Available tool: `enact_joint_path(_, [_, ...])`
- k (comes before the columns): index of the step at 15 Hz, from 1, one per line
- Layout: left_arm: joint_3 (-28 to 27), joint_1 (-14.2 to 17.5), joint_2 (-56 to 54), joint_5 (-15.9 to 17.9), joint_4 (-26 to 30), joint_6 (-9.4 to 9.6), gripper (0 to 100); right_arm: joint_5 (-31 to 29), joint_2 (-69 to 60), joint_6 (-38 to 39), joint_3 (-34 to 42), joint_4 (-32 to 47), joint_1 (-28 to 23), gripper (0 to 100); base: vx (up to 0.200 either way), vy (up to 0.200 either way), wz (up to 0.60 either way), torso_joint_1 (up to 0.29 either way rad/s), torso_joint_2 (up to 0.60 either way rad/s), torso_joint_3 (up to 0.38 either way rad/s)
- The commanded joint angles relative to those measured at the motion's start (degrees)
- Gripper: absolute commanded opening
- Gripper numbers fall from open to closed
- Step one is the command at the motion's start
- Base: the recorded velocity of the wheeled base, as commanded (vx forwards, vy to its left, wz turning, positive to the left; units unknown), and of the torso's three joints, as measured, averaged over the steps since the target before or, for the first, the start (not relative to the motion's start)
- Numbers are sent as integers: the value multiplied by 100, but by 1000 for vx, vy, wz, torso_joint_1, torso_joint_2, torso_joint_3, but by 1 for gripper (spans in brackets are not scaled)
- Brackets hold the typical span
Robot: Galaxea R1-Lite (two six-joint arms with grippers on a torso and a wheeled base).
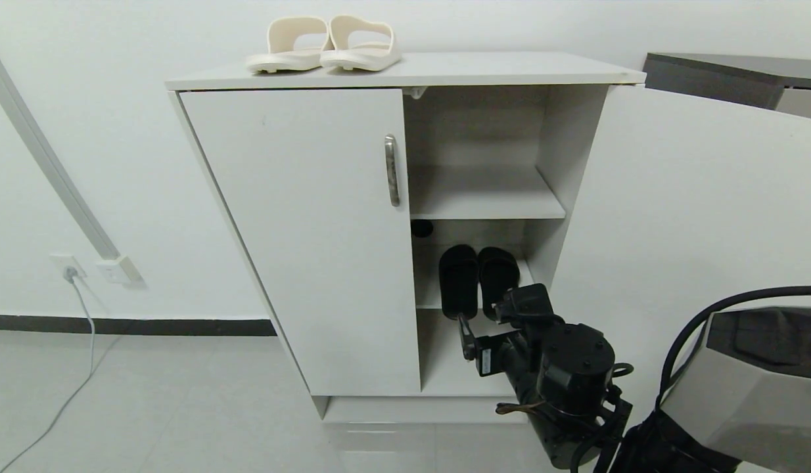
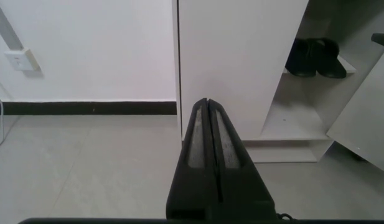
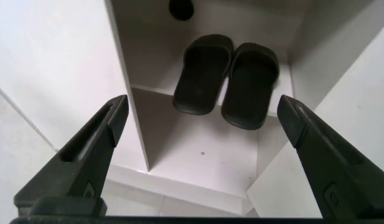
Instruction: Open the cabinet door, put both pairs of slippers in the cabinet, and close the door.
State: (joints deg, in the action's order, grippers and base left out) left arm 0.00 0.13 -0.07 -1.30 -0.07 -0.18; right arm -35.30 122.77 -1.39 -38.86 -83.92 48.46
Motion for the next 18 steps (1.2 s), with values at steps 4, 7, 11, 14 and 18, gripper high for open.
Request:
enact_joint_path(4, [0, 4, 7, -1, -1, 1, 0, 85, -16, 7, 63, -45, -38, 100, 0, 0, 0, 0, 0, 0])
enact_joint_path(7, [0, 4, 7, -1, -1, 1, 0, 85, -8, -2, 63, -54, -38, 100, 0, 0, 0, 0, 0, 0])
enact_joint_path(11, [0, 4, 7, 16, -1, 1, 0, 103, -8, -10, 169, -54, -38, 100, 0, 200, 0, 6, 2, 4])
enact_joint_path(14, [0, 4, 7, 16, -1, 1, 0, 103, -8, -10, 169, -63, -38, 100, 0, 200, 0, -1, 2, 4])
enact_joint_path(18, [0, 4, 7, 16, -1, 1, 0, 103, -8, -19, 169, -98, -38, 100, 0, 200, 0, 7, 2, 1])
